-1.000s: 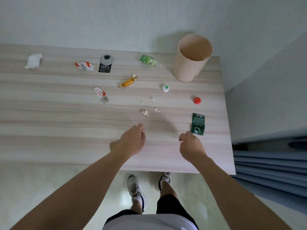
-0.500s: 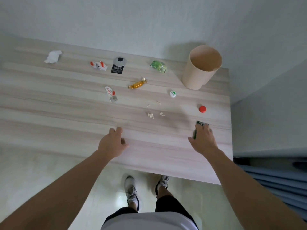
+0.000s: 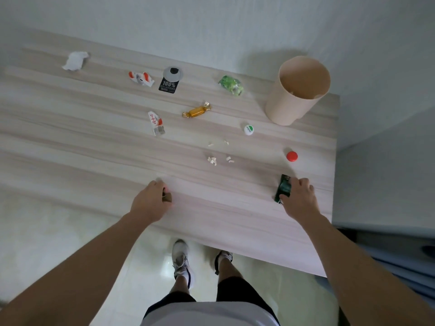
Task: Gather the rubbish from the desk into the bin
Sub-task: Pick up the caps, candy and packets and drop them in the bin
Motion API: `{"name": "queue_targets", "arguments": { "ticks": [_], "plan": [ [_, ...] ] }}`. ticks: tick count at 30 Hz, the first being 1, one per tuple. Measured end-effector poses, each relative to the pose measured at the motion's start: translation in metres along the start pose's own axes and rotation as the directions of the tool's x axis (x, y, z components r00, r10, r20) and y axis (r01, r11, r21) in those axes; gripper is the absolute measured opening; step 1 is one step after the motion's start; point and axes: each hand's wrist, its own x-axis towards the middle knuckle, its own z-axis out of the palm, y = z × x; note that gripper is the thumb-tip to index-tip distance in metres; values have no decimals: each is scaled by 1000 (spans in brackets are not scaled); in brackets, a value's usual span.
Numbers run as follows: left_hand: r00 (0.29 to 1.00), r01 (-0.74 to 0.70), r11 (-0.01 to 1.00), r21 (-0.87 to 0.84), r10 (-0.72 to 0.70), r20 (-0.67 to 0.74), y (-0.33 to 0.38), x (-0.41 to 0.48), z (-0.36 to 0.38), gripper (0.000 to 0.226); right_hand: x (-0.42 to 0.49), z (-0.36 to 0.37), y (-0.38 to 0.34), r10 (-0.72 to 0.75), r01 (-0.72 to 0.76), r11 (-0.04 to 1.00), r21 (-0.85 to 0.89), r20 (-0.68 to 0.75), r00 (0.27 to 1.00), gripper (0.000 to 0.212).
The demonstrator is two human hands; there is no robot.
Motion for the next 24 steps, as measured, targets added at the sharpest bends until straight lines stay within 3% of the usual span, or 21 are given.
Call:
{"name": "queue_targets", "arguments": {
  "ticks": [9,15,24],
  "plan": [
    [1000,19,1000,0,-19,19,5,-2,-6,28,2,2,0,-79,81,995,-61,43,996,22],
    [999,22,996,86,-24,30,8,-5,-9,24,-1,2,-3,-65,64,998,15,49,997,17],
    [1000,-19,999,47,19,4,43,-2,-19,25,-1,-24,0,5,-1,977,214,-21,1000,14]
  ]
}}
